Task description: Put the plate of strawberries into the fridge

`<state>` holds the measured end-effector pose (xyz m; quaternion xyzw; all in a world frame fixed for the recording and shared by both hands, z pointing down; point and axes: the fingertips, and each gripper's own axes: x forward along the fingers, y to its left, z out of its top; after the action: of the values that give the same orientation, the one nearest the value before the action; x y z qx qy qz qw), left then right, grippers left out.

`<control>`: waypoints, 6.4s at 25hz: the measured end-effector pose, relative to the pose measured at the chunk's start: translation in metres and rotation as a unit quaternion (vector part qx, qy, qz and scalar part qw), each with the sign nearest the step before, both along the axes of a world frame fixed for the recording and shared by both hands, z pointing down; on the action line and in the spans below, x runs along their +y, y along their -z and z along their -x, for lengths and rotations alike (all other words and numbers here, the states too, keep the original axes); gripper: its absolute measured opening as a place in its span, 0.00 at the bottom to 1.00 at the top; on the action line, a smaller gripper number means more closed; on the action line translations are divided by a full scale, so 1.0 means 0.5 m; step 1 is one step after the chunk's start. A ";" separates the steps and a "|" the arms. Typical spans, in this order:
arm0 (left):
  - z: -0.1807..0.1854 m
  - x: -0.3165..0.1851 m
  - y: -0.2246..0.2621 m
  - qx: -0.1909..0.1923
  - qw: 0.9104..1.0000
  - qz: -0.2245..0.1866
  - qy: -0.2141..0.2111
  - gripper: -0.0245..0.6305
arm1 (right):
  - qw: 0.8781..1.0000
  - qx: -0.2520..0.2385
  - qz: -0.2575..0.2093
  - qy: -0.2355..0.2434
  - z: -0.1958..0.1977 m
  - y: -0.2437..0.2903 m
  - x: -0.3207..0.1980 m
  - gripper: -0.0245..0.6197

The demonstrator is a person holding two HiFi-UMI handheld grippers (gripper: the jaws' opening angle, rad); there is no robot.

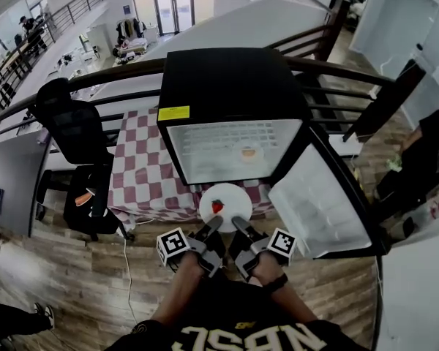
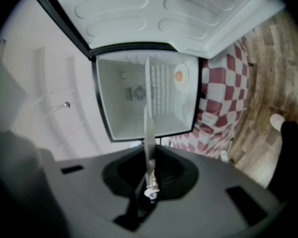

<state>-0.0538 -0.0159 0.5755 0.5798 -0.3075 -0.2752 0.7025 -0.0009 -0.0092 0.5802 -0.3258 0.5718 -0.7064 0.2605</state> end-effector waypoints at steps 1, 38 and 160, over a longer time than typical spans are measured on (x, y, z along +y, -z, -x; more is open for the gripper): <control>0.008 -0.013 -0.001 0.000 1.000 0.000 -0.002 0.10 | 1.000 0.004 -0.005 0.001 0.008 0.002 -0.013 0.10; 0.002 -0.354 0.010 0.008 1.000 0.005 0.012 0.10 | 0.999 0.031 -0.024 0.010 0.006 0.016 -0.357 0.10; 0.038 -0.452 -0.009 -0.610 0.728 -0.301 -0.087 0.08 | 0.687 0.612 -0.365 0.140 0.008 0.008 -0.470 0.10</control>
<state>-0.0727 -0.2418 0.5801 0.8283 -0.5189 0.1213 0.1732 -0.0050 -0.2441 0.5761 -0.4816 0.8558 -0.1138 -0.1509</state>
